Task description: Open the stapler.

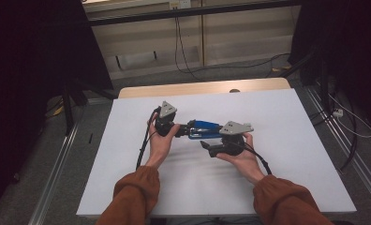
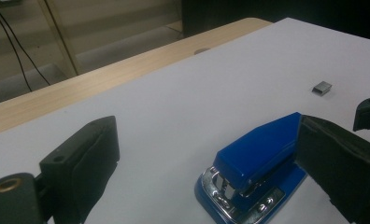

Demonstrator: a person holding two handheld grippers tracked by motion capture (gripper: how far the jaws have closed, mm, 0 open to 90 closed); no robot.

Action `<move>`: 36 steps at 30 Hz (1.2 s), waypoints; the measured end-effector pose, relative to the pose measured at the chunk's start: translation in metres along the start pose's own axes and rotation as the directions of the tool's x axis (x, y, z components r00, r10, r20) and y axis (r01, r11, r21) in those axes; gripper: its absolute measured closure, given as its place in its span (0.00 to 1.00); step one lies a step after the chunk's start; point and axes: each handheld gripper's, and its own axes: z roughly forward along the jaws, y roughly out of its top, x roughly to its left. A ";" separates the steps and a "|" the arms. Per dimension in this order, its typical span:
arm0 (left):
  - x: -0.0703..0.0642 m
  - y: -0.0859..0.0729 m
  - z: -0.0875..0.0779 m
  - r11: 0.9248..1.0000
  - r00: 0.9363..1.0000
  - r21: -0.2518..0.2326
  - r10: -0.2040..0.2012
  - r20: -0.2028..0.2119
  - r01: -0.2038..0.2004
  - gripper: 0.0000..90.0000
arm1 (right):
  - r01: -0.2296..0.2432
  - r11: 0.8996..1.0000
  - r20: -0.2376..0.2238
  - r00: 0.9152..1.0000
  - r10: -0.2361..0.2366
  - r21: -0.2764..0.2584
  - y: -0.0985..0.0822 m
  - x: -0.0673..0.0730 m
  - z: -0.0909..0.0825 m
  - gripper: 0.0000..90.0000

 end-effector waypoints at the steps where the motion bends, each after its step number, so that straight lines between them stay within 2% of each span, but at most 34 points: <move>1: 0.001 -0.001 0.000 1.000 1.000 0.007 -0.003 0.001 0.003 0.08 | 0.002 1.000 0.003 1.000 -0.002 -0.005 0.000 0.000 0.001 0.19; 6: 0.003 -0.005 0.002 0.999 1.000 0.037 -0.028 -0.010 0.029 0.06 | -0.012 1.000 0.009 1.000 0.012 -0.007 -0.002 -0.003 0.006 0.23; 9: 0.003 -0.004 -0.001 0.999 1.000 0.046 0.000 -0.003 0.000 0.06 | -0.015 1.000 0.003 1.000 0.016 -0.018 -0.001 -0.004 0.006 0.27; 11: 0.004 -0.005 -0.003 0.999 1.000 0.045 0.013 -0.005 -0.013 0.06 | -0.003 1.000 0.005 1.000 0.003 -0.010 0.002 -0.004 0.006 0.26; 12: 0.006 -0.005 -0.003 0.999 1.000 0.044 0.007 -0.004 -0.007 0.06 | -0.027 1.000 0.000 1.000 0.027 -0.001 0.003 -0.004 0.006 0.26; 15: 0.010 -0.006 -0.005 0.999 1.000 0.039 -0.013 -0.008 0.013 0.06 | -0.036 0.999 0.002 0.999 0.036 -0.005 0.006 -0.007 0.008 0.36; 17: 0.010 -0.006 -0.005 0.999 1.000 0.046 -0.007 -0.031 0.008 0.06 | -0.046 0.999 -0.011 0.999 0.046 -0.004 0.006 -0.009 0.012 0.41; 19: 0.009 -0.005 -0.006 0.999 1.000 0.041 -0.007 -0.019 0.008 0.06 | -0.064 0.998 -0.032 0.997 0.064 -0.018 0.005 -0.010 0.015 0.46; 22: 0.007 -0.005 -0.006 0.999 1.000 0.041 -0.001 -0.009 0.002 0.06 | -0.047 0.999 -0.038 0.998 0.047 -0.009 0.006 -0.009 0.019 0.57; 25: 0.007 -0.006 -0.006 0.999 1.000 0.047 0.014 -0.009 -0.014 0.06 | -0.026 1.000 -0.039 0.999 0.026 0.005 0.008 -0.008 0.022 0.64; 27: 0.006 -0.009 -0.006 0.999 1.000 0.044 0.020 -0.015 -0.020 0.06 | -0.031 1.000 -0.029 0.999 0.031 0.001 0.010 -0.009 0.022 0.63; 30: 0.007 -0.012 -0.005 0.998 1.000 0.055 0.021 -0.011 -0.021 0.06 | -0.031 1.000 -0.041 0.999 0.031 0.004 0.010 -0.010 0.023 0.72; 33: 0.009 -0.013 -0.005 0.998 1.000 0.056 -0.002 -0.001 0.002 0.06 | -0.023 1.000 -0.040 0.999 0.023 0.015 0.009 -0.012 0.024 0.81; 34: 0.009 -0.013 -0.005 0.998 1.000 0.058 -0.019 0.007 0.019 0.06 | -0.028 1.000 -0.044 0.999 0.029 0.012 0.009 -0.012 0.025 0.86; 36: 0.007 -0.013 -0.005 0.998 1.000 0.057 -0.025 0.019 0.024 0.06 | -0.050 0.999 -0.062 0.997 0.052 0.020 0.008 -0.013 0.026 0.91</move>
